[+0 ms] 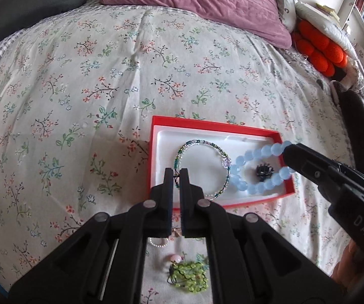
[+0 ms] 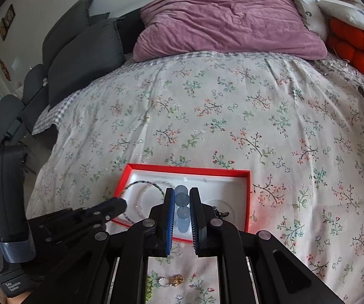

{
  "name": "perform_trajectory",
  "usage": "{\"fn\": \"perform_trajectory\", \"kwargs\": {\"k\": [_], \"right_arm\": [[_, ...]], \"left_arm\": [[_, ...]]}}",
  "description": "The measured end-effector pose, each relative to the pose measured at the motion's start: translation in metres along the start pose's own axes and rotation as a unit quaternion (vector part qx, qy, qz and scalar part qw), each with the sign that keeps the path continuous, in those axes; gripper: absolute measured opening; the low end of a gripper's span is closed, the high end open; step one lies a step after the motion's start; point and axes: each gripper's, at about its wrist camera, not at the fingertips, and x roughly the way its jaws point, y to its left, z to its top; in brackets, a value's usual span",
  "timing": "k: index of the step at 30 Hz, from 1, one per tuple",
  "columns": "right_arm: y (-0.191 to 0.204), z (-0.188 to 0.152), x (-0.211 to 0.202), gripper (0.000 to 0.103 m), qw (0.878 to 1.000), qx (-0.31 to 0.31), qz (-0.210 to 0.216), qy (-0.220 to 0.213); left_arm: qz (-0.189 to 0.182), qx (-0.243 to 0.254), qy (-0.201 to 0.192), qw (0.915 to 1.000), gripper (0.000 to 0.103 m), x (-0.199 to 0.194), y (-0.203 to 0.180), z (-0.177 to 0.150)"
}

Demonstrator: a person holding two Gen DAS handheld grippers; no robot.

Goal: Organize jewelry
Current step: 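Carry both bracelets into the red box and lower them onto the insert, then open both grippers and withdraw them from the box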

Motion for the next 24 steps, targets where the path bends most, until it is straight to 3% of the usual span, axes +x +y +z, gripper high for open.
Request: {"fn": "perform_trajectory", "kwargs": {"k": [14, 18, 20, 22, 24], "right_arm": [[-0.023, -0.002, 0.018, 0.012, 1.000, 0.005, -0.017, 0.015], [-0.024, -0.001, 0.014, 0.018, 0.999, 0.013, -0.036, 0.024], [-0.026, -0.003, 0.011, 0.029, 0.999, 0.017, -0.036, 0.028], [-0.025, -0.004, 0.005, 0.064, 0.999, 0.015, -0.039, 0.023], [-0.023, -0.006, -0.006, 0.067, 0.999, 0.007, -0.042, 0.003]], "left_arm": [[0.023, 0.006, -0.002, 0.9997, 0.006, 0.010, 0.000, 0.001], [0.018, 0.006, 0.007, 0.9998, 0.018, 0.007, 0.000, 0.000], [0.015, 0.008, 0.005, 0.9998, 0.020, 0.003, -0.001, -0.001], [0.015, 0.013, 0.000, 0.9998, 0.025, -0.003, -0.003, -0.003], [0.010, 0.020, -0.005, 0.9997, 0.032, -0.010, -0.005, -0.005]]}}
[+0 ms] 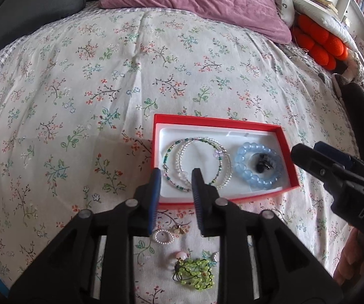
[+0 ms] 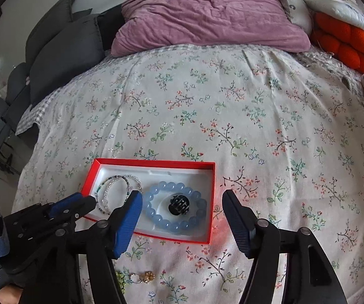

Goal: Organize jewelry
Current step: 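Open both grippers and withdraw them from the box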

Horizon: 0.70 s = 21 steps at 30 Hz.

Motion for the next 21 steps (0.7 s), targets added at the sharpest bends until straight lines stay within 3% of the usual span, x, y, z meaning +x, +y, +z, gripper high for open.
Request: {"fn": "perform_trajectory", "kwargs": {"k": [3, 5, 9, 14, 17, 21], "right_arm": [[0.002, -0.002, -0.013, 0.067, 1.000, -0.010, 0.003, -0.009], [0.003, -0.004, -0.020, 0.067, 1.000, -0.015, -0.002, -0.012], [0.005, -0.010, -0.030, 0.070, 1.000, -0.026, -0.008, -0.016], [0.011, -0.023, -0.039, 0.080, 0.999, -0.047, -0.021, -0.016], [0.014, -0.030, -0.042, 0.082, 0.998, -0.054, -0.025, -0.015], [0.017, -0.040, -0.043, 0.085, 0.997, -0.070, -0.031, -0.015]], "left_arm": [[0.009, 0.010, -0.009, 0.9999, 0.049, -0.010, -0.001, -0.003], [0.012, 0.016, -0.013, 0.9997, 0.051, -0.016, 0.000, -0.007], [0.020, 0.023, -0.016, 0.9994, 0.068, -0.025, 0.002, -0.014], [0.039, 0.027, -0.011, 0.9988, 0.081, -0.031, 0.007, -0.025], [0.042, 0.030, -0.002, 0.9987, 0.085, -0.032, 0.010, -0.032], [0.040, 0.042, 0.004, 0.9983, 0.099, -0.034, 0.015, -0.042]]}}
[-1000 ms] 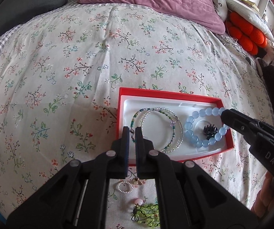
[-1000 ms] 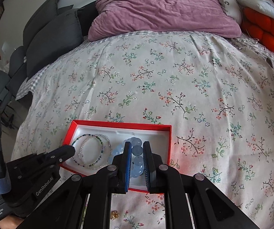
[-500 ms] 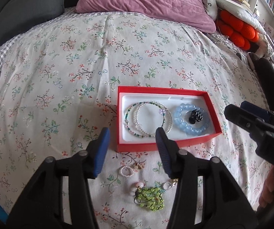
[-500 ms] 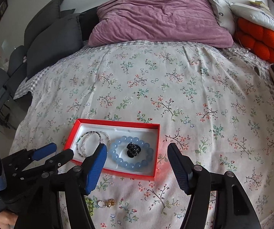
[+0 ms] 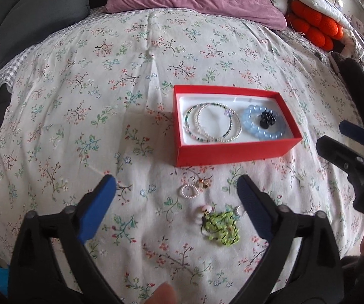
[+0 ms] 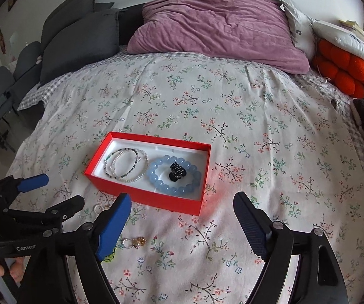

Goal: Organize jewelry
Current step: 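Open both grippers and withdraw them from the box, then lower the left gripper and close it on the green leaf-bead bracelet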

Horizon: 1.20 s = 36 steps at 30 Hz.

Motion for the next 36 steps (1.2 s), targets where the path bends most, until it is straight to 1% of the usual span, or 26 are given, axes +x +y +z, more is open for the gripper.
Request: {"fn": "perform_trajectory", "kwargs": {"k": [2, 4, 7, 10, 14, 18, 21, 23, 29, 31, 33, 36], "right_arm": [[0.002, -0.005, 0.001, 0.087, 1.000, -0.008, -0.006, 0.004], [0.005, -0.010, 0.003, 0.092, 1.000, -0.018, -0.007, 0.014], [0.006, -0.018, 0.008, 0.097, 0.999, -0.027, -0.004, 0.026], [0.007, -0.027, 0.015, 0.099, 0.999, -0.036, -0.007, 0.040], [0.009, -0.039, 0.025, 0.099, 0.997, -0.046, -0.012, 0.063], [0.011, -0.048, 0.035, 0.100, 0.995, -0.056, -0.011, 0.083], [0.011, -0.055, 0.044, 0.100, 0.994, -0.053, -0.008, 0.099], [0.010, -0.061, 0.051, 0.100, 0.992, -0.051, 0.000, 0.113], [0.006, -0.081, 0.074, 0.100, 0.987, -0.054, -0.007, 0.151], [0.007, -0.086, 0.079, 0.100, 0.986, -0.059, -0.008, 0.155], [0.006, -0.089, 0.081, 0.103, 0.987, -0.065, -0.009, 0.149], [0.002, -0.091, 0.084, 0.103, 0.987, -0.061, 0.000, 0.149]], "left_arm": [[0.008, 0.004, -0.001, 1.0000, 0.099, -0.001, 0.005, -0.006], [0.012, 0.010, 0.002, 0.9999, 0.100, -0.001, 0.010, -0.010], [0.020, 0.016, 0.011, 0.9996, 0.100, 0.004, 0.019, -0.017], [0.032, 0.022, 0.020, 0.9990, 0.100, 0.009, 0.028, -0.026], [0.047, 0.027, 0.034, 0.9980, 0.100, 0.016, 0.041, -0.036], [0.050, 0.026, 0.048, 0.9973, 0.100, 0.024, 0.051, -0.046], [0.038, 0.026, 0.056, 0.9974, 0.100, 0.028, 0.052, -0.053], [0.022, 0.032, 0.060, 0.9975, 0.100, 0.030, 0.049, -0.056], [-0.019, 0.060, 0.061, 0.9962, 0.100, 0.034, 0.030, -0.063], [-0.028, 0.060, 0.053, 0.9964, 0.100, 0.034, 0.026, -0.063], [-0.034, 0.057, 0.049, 0.9966, 0.100, 0.035, 0.022, -0.064], [-0.047, 0.046, 0.046, 0.9967, 0.100, 0.037, 0.020, -0.063]]}}
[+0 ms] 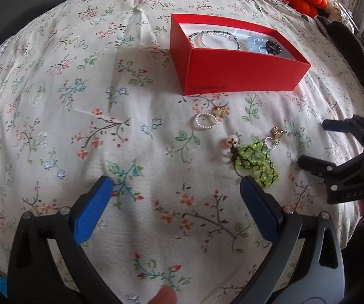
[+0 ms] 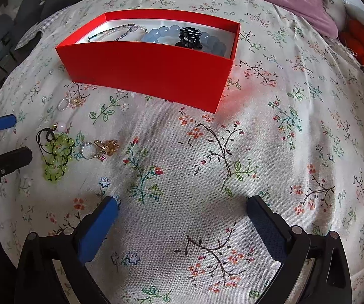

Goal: Organize jewelry
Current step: 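Lower the left gripper and close it on the green leaf-bead bracelet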

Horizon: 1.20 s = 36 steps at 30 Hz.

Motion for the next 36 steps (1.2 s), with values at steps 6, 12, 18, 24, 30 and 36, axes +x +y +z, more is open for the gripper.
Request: {"fn": "perform_trajectory", "kwargs": {"k": [6, 12, 18, 24, 30, 36], "right_arm": [[0.000, -0.005, 0.000, 0.103, 1.000, -0.007, -0.004, -0.019], [0.003, -0.003, -0.001, 0.103, 1.000, -0.012, -0.006, 0.004], [0.008, -0.004, -0.007, 0.102, 1.000, -0.018, -0.010, -0.002], [0.011, -0.002, -0.010, 0.097, 1.000, -0.020, -0.005, -0.004], [0.020, 0.003, -0.016, 0.083, 1.000, -0.027, 0.006, -0.009], [0.033, 0.009, -0.019, 0.070, 0.999, -0.025, 0.023, -0.013]], "left_arm": [[-0.057, -0.009, -0.009, 0.9983, 0.082, -0.004, -0.009, 0.006], [-0.068, 0.005, 0.006, 0.9976, 0.052, 0.009, -0.027, 0.012], [-0.052, 0.022, 0.005, 0.9984, 0.026, 0.014, -0.042, 0.017], [-0.046, 0.030, 0.001, 0.9985, 0.004, 0.010, -0.040, 0.017], [-0.033, 0.017, -0.011, 0.9992, 0.004, -0.003, -0.024, 0.014], [-0.018, -0.005, -0.027, 0.9995, 0.003, -0.019, -0.003, 0.015]]}}
